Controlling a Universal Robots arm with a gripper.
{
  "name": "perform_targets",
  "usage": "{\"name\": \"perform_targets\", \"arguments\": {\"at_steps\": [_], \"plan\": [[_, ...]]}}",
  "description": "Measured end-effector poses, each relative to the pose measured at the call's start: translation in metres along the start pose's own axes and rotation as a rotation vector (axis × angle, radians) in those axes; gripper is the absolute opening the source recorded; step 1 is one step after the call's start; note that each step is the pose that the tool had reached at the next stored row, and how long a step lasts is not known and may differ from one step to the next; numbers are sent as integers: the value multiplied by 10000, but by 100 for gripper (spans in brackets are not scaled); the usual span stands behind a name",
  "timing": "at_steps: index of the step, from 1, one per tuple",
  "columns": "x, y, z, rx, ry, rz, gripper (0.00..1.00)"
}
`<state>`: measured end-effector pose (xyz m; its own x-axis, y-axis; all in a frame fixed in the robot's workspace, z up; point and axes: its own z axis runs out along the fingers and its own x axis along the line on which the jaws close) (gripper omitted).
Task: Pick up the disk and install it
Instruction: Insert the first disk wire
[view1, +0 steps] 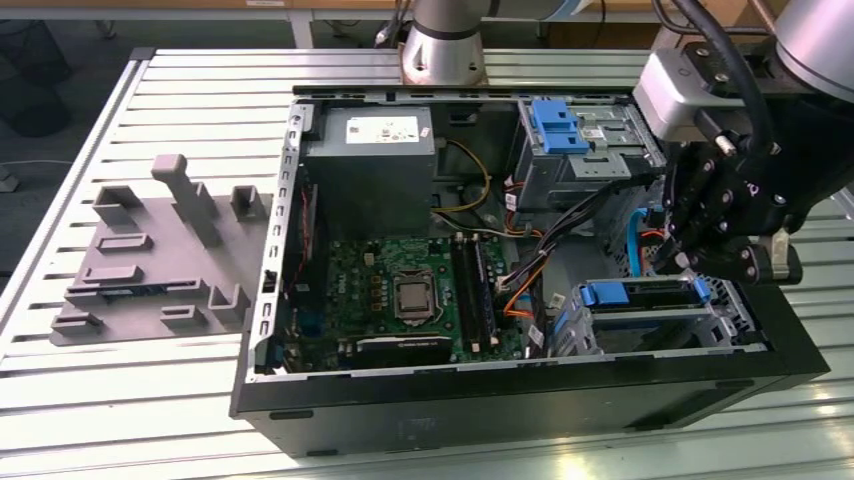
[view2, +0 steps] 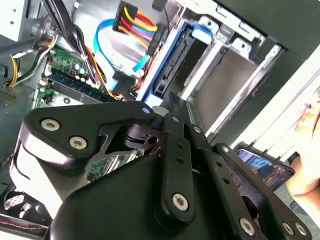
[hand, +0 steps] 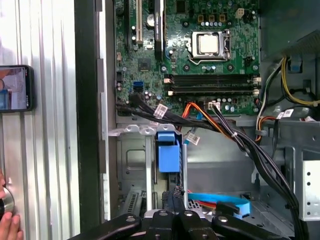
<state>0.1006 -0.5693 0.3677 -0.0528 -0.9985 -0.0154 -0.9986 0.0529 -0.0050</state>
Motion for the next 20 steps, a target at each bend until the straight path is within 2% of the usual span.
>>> {"name": "perform_targets", "arguments": {"at_steps": [4,8,12,20], "plan": [[-73,-54,13,0,-2,1,11],[-139,-58,23,0,-2,1,11],[-166,-56,25,0,-1,1,11],[-169,-56,26,0,-2,1,11]]}}
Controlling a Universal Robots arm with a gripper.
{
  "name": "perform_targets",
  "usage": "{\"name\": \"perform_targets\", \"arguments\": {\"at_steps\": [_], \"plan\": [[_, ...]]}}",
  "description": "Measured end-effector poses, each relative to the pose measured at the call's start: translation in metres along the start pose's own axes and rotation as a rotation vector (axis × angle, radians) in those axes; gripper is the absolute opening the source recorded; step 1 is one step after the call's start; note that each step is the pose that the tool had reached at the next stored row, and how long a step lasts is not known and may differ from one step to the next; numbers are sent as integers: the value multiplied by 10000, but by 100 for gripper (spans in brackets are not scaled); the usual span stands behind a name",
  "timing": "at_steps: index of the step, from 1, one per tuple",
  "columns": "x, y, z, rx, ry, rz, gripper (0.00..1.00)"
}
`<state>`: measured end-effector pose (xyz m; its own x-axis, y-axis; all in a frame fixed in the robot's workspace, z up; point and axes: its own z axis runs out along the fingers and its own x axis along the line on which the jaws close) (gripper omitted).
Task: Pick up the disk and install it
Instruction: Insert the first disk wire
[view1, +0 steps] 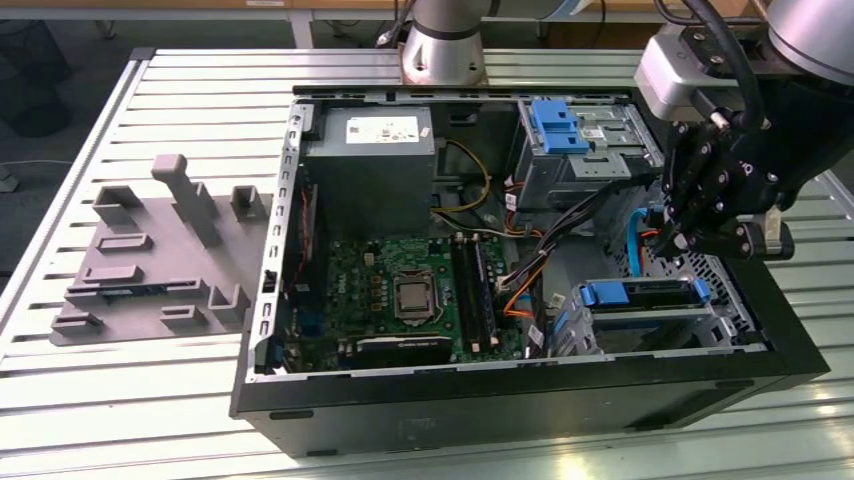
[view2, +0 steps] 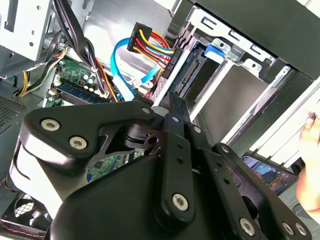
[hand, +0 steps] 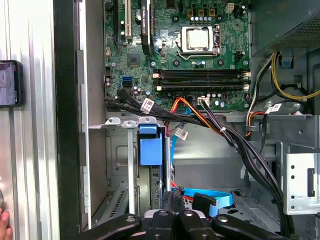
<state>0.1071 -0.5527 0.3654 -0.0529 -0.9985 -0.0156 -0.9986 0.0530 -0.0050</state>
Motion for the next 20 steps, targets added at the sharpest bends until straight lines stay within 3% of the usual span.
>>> {"name": "perform_targets", "arguments": {"at_steps": [3,9,20], "plan": [[-2,-9,0,-1,2,1,11],[-60,-117,10,0,2,-8,11],[-84,-116,14,0,0,-7,11]]}}
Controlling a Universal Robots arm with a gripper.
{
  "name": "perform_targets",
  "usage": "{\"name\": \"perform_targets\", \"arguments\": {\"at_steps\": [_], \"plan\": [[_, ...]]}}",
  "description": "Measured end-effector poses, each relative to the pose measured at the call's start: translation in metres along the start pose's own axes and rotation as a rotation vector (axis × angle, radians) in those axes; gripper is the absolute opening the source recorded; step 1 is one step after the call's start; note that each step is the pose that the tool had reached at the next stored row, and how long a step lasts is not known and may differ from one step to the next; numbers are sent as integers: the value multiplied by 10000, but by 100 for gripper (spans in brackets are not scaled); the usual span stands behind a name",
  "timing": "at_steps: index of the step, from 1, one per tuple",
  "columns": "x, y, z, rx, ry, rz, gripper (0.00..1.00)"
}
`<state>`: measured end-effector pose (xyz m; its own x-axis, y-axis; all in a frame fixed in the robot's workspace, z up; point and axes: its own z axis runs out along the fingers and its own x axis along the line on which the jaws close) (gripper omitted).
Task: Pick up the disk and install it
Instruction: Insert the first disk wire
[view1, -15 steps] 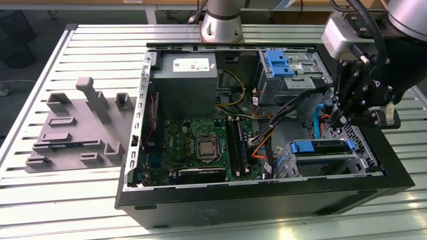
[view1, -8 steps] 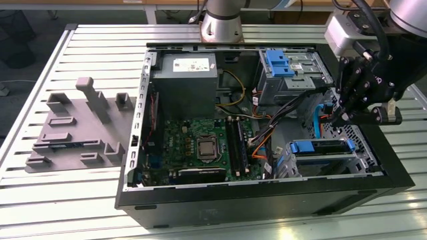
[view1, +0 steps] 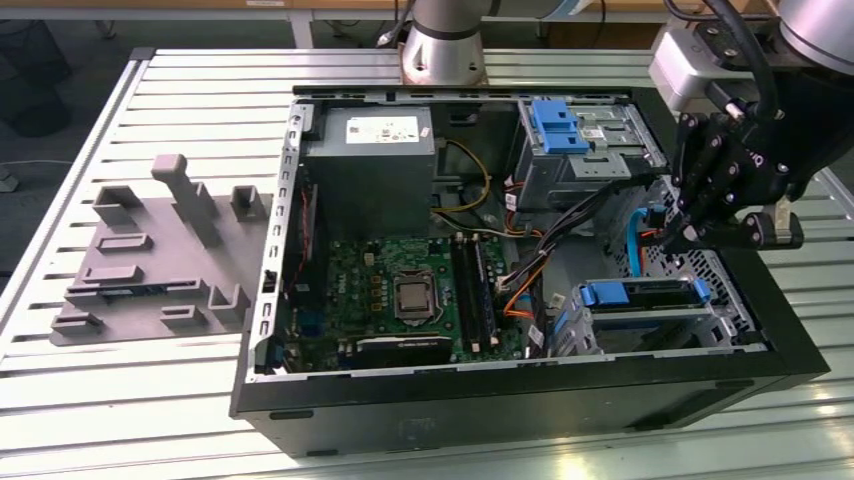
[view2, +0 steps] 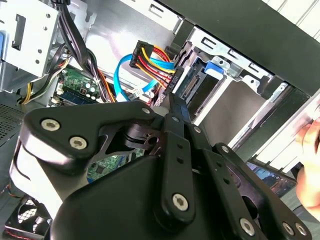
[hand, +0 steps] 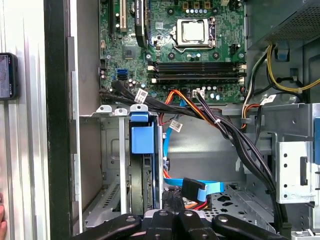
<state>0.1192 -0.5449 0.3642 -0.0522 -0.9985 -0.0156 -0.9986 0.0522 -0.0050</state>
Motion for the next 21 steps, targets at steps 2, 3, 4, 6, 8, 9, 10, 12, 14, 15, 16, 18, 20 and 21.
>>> {"name": "perform_targets", "arguments": {"at_steps": [2,3,4,6,8,9,10,12,14,15,16,18,20,21], "plan": [[-1,0,0,0,1,0,11],[-1,0,0,0,0,0,11],[-2,0,0,0,1,0,11],[-2,0,0,0,0,0,17],[-3,0,0,0,1,0,17],[-3,0,0,0,0,0,24],[-4,-1,0,0,1,0,24],[-5,-4,0,-1,1,0,24],[-12,-13,6,-6,0,-1,24],[-21,-17,8,-8,2,0,24],[-37,-20,11,-9,3,3,24],[-62,-22,20,-10,9,5,24],[-69,-26,37,-9,24,6,24],[-70,-27,46,-7,60,6,24]]}}
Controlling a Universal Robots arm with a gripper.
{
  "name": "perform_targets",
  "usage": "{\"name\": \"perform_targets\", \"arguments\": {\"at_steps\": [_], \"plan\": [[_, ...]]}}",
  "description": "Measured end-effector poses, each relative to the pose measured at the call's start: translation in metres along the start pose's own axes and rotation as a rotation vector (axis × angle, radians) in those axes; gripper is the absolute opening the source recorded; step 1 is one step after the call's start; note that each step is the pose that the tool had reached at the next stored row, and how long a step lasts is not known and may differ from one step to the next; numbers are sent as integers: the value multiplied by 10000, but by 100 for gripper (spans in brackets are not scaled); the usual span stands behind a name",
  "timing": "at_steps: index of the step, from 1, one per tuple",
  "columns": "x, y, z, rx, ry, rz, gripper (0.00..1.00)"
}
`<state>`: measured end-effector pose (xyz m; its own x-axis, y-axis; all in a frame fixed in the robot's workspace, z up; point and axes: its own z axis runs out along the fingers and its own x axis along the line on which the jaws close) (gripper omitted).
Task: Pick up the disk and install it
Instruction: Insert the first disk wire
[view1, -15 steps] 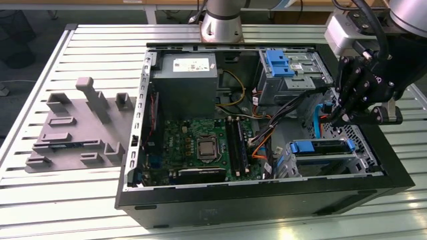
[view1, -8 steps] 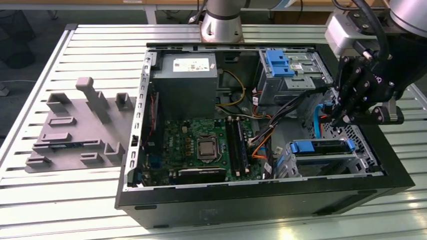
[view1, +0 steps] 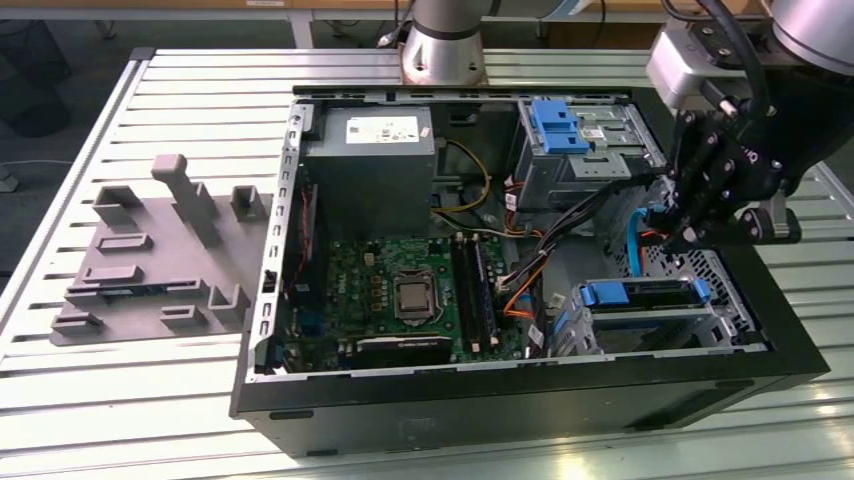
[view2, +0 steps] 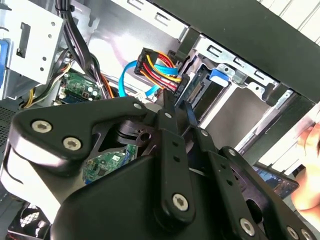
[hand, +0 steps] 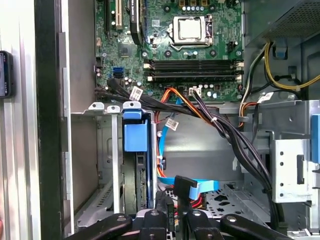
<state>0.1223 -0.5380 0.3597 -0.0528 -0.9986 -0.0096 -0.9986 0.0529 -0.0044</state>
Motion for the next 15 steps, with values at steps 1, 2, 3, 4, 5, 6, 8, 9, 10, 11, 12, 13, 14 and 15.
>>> {"name": "perform_targets", "arguments": {"at_steps": [1,2,3,4,5,6,8,9,10,11,12,13,14,15], "plan": [[0,0,8,3,56,0,24],[-3,-3,18,5,96,-1,24],[-4,-4,27,6,108,-2,24],[-4,-3,32,6,114,-1,24],[-6,-5,35,6,120,0,24],[-8,-7,38,6,120,0,24],[-13,-14,37,7,121,-1,24],[-16,-19,38,7,120,-1,24],[-18,-24,40,6,120,-1,24],[-19,-26,43,7,121,-1,24],[-20,-26,47,7,129,0,24],[-20,-28,52,7,134,0,24],[-19,-29,59,7,141,-1,24],[-20,-31,64,8,146,-1,24]]}}
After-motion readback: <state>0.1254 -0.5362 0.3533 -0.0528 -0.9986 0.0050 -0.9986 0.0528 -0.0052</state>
